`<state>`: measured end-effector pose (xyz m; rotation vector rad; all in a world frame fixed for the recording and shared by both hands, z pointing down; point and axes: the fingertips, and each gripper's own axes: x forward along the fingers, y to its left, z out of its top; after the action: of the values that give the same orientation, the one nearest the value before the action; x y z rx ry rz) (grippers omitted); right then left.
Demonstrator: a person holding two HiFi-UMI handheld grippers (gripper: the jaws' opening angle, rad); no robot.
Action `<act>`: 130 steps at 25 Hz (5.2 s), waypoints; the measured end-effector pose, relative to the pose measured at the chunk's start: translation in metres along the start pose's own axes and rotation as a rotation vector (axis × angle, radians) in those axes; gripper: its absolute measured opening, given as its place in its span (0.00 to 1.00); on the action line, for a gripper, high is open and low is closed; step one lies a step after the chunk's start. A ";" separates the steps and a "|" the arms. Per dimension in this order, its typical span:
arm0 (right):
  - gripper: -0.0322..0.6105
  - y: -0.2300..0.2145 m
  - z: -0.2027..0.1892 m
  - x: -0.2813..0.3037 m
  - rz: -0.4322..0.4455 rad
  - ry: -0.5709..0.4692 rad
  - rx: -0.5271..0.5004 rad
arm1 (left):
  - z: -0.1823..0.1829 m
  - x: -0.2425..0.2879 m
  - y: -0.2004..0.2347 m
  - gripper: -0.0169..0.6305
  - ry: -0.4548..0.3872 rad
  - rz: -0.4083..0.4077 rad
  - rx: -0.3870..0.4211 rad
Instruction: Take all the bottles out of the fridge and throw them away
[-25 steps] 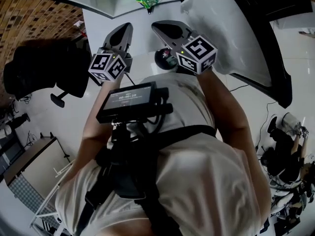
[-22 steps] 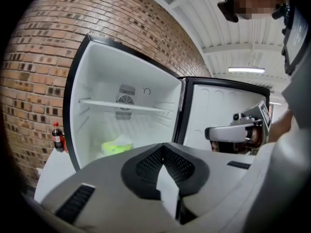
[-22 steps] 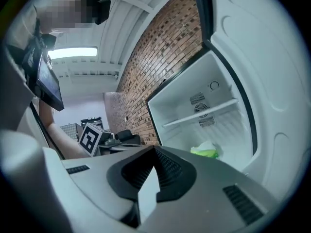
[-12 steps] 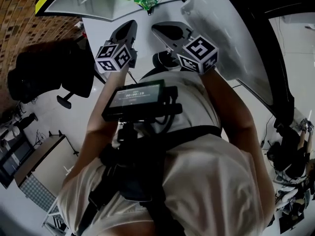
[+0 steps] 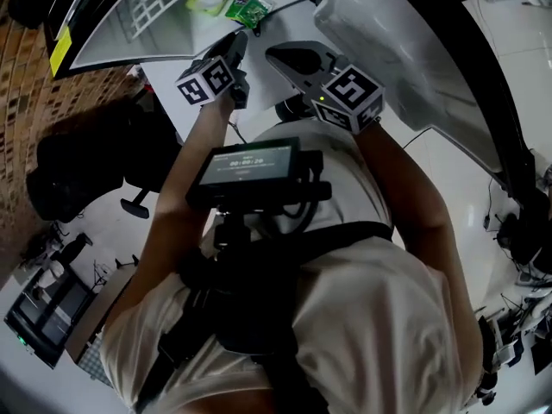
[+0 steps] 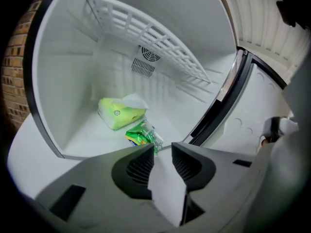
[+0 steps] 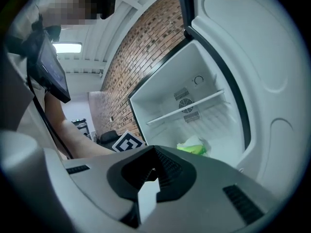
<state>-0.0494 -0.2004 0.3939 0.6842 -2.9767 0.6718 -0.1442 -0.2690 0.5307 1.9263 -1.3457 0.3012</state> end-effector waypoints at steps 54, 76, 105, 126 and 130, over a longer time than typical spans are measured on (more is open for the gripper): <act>0.05 -0.002 -0.015 0.009 0.150 -0.009 0.003 | 0.008 -0.139 -0.074 0.07 -0.364 -0.025 0.307; 0.05 0.153 -0.068 -0.066 -0.028 0.038 -0.119 | -0.107 -0.263 -0.076 0.07 -0.382 -0.149 0.316; 0.07 0.132 -0.092 -0.104 0.166 0.160 -0.153 | -0.143 -0.240 -0.153 0.08 -0.287 -0.266 0.362; 0.06 0.057 -0.224 -0.091 0.080 0.521 -0.153 | -0.180 -0.240 -0.097 0.09 -0.225 0.040 0.193; 0.06 0.034 -0.255 -0.089 0.019 0.623 -0.264 | -0.185 -0.236 -0.101 0.09 -0.213 0.040 0.180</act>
<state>-0.0037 -0.0308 0.6024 0.3439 -2.4280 0.3838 -0.1130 0.0419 0.4776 2.1305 -1.5415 0.2491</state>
